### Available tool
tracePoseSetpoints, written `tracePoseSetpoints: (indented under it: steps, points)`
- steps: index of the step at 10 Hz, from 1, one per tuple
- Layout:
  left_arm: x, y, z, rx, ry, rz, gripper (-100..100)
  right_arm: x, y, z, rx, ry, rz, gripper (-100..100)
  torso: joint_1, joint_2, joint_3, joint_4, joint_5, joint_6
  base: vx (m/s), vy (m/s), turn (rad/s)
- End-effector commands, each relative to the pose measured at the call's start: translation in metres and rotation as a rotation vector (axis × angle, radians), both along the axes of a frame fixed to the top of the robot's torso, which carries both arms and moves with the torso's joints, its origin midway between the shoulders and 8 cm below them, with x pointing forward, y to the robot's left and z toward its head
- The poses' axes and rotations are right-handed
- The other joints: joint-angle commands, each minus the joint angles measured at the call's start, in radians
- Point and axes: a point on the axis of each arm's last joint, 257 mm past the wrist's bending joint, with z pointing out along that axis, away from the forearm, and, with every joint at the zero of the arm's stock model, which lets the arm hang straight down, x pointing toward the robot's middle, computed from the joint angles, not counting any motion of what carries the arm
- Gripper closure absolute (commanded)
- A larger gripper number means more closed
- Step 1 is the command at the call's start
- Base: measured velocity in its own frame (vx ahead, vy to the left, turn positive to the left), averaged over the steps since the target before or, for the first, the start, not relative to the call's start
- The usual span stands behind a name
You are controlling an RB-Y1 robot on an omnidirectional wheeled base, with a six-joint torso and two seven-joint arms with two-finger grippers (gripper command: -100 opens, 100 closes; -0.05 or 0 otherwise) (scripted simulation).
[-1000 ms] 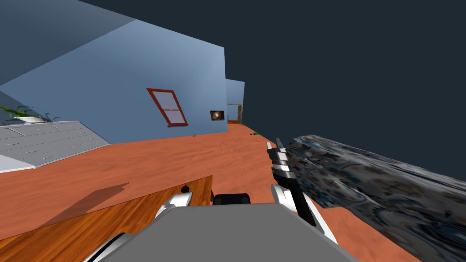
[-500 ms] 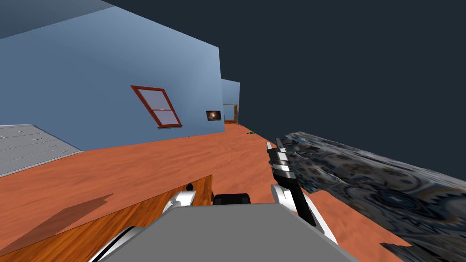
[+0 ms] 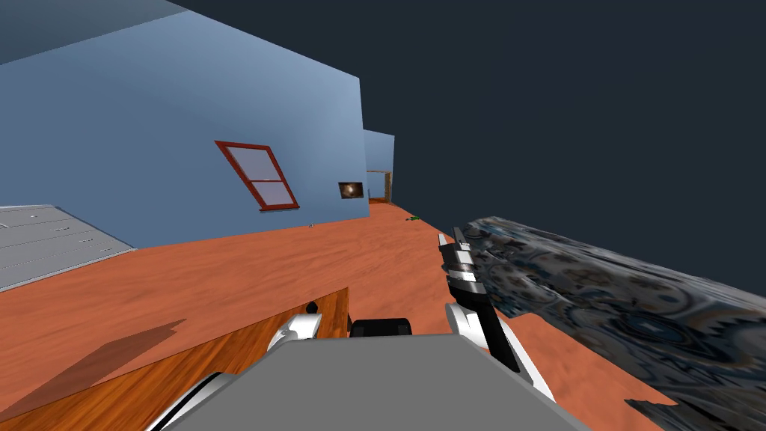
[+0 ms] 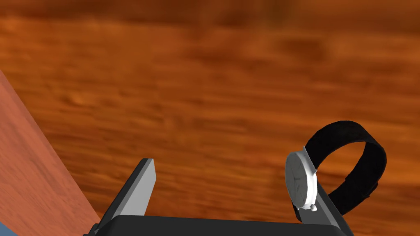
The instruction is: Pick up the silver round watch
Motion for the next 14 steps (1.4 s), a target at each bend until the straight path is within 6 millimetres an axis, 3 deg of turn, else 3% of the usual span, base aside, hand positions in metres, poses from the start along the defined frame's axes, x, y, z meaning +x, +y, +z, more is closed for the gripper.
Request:
tracePoseSetpoints:
  steps: [1, 8, 9, 13, 14]
  points:
    - [-0.007, 0.000, -0.005, 0.001, -0.002, -0.003, -100, 0.000, 0.000, 0.000, 0.000, 0.000, 0.000, 0, 0.000, 0.000, 0.000, 0.000, 0.000, 0.000, 0.000, 0.000, 0.000]
    - [-0.033, -0.001, -0.018, 0.006, -0.002, -0.013, -100, 0.000, 0.000, 0.000, 0.000, 0.000, 0.000, 0, 0.009, -0.007, -0.005, -0.003, 0.010, 0.001, 0.044, -0.008, 0.021]
    - [-0.033, -0.001, -0.018, 0.006, -0.004, -0.014, 100, 0.000, 0.000, 0.000, 0.000, 0.000, 0.000, 0, 0.010, -0.007, -0.005, -0.002, 0.010, 0.002, 0.000, 0.000, 0.000]
    - [-0.033, -0.001, -0.018, 0.006, -0.005, -0.012, 100, 0.000, 0.000, 0.000, 0.000, 0.000, 0.000, 0, 0.011, -0.006, -0.004, -0.003, 0.011, 0.002, 0.000, 0.000, 0.000]
    - [-0.032, -0.001, -0.018, 0.006, -0.005, -0.012, 0, 0.000, 0.000, 0.000, 0.000, 0.000, 0.000, 0, 0.011, -0.006, -0.004, -0.003, 0.011, 0.002, 0.000, 0.000, 0.000]
